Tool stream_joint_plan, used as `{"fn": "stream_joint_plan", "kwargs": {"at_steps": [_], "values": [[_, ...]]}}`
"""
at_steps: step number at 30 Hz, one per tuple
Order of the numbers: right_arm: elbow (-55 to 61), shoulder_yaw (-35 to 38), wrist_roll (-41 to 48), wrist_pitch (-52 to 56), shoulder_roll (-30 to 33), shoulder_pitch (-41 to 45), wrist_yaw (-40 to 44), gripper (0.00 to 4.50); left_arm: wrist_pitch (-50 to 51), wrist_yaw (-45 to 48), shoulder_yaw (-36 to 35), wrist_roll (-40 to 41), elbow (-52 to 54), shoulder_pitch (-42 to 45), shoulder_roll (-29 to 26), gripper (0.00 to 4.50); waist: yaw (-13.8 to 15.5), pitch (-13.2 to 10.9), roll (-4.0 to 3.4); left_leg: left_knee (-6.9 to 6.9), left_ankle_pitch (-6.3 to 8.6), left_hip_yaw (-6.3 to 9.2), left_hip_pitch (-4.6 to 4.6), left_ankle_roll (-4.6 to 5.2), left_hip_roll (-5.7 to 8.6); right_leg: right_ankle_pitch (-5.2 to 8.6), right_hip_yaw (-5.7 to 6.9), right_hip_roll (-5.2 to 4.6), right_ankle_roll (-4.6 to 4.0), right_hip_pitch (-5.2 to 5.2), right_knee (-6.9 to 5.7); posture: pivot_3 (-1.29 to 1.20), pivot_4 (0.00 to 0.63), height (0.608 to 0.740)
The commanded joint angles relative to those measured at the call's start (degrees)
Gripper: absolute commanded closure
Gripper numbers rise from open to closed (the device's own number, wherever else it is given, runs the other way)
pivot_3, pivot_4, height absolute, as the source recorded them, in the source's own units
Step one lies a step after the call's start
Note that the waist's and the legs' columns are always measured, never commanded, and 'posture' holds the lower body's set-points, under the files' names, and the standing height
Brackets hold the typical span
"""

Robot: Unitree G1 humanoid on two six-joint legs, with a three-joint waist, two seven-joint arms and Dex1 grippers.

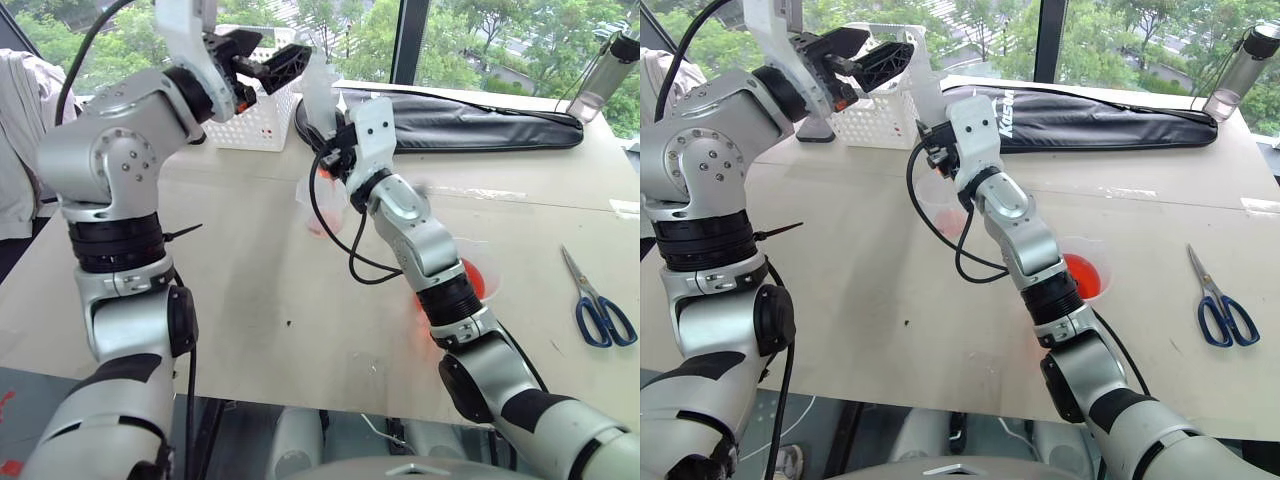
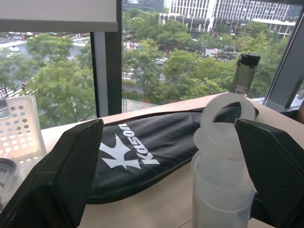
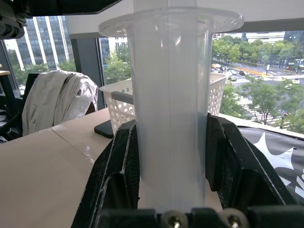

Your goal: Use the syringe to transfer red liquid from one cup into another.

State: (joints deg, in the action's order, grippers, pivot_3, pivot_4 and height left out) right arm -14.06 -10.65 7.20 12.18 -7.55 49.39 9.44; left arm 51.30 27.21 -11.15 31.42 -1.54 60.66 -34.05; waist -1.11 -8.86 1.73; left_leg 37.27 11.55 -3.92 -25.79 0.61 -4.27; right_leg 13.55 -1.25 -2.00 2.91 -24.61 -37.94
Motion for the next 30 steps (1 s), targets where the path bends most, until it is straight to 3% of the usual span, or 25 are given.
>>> {"fn": "stream_joint_plan", "kwargs": {"at_steps": [1, 4, 13, 14, 30], "values": [[1.79, -0.36, 0.1, -2.36, -3.83, 2.66, -0.08, 3.06, -1.55, -0.13, 0.29, -0.96, -0.1, 2.15, 0.12, 0.0, 0.01, 0.0, 0.0, 0.0, 0.0, 0.0, 0.0, 0.0, 0.0, 0.0, 0.0, 0.0, 0.0, 0.0, 0.0, 0.0, 0.15, 0.724], [1.7, -0.6, -0.06, -2.54, -3.83, 2.51, -0.01, 3.06, -1.89, 0.12, 0.54, -1.25, -0.67, 2.78, 0.64, 0.0, 0.08, 0.0, 0.0, 0.0, 0.0, 0.01, 0.0, 0.0, 0.0, 0.0, 0.0, 0.0, 0.0, 0.0, 0.0, 0.0, 0.15, 0.724], [1.51, -1.36, -0.16, -2.81, -3.79, 2.17, 1.06, 3.06, -5.95, 3.84, 3.7, -3.61, -2.53, 4.31, 0.89, 4.3, -0.01, 0.0, 0.0, 0.0, 0.0, 0.0, 0.0, 0.0, 0.0, 0.0, -0.01, 0.0, 0.0, 0.0, 0.0, 0.0, 0.15, 0.724], [1.54, -1.44, -0.15, -2.82, -3.82, 2.09, 1.15, 3.06, -6.46, 4.48, 4.05, -3.81, -2.38, 4.13, 0.73, 4.5, -0.02, 0.0, 0.0, 0.0, 0.0, -0.01, 0.01, 0.0, 0.0, 0.0, -0.02, 0.0, 0.0, 0.0, 0.0, 0.0, 0.15, 0.724], [1.93, -1.62, 1.06, -3.86, -4.63, 2.88, 3.57, 3.06, -9.72, 11.7, 6.4, -5.13, 3.0, -0.03, -0.77, 4.5, 0.01, 0.0, 0.0, 0.0, 0.0, -0.02, 0.0, 0.0, 0.0, 0.0, -0.02, 0.0, 0.0, 0.0, 0.0, 0.0, 0.15, 0.724]]}}
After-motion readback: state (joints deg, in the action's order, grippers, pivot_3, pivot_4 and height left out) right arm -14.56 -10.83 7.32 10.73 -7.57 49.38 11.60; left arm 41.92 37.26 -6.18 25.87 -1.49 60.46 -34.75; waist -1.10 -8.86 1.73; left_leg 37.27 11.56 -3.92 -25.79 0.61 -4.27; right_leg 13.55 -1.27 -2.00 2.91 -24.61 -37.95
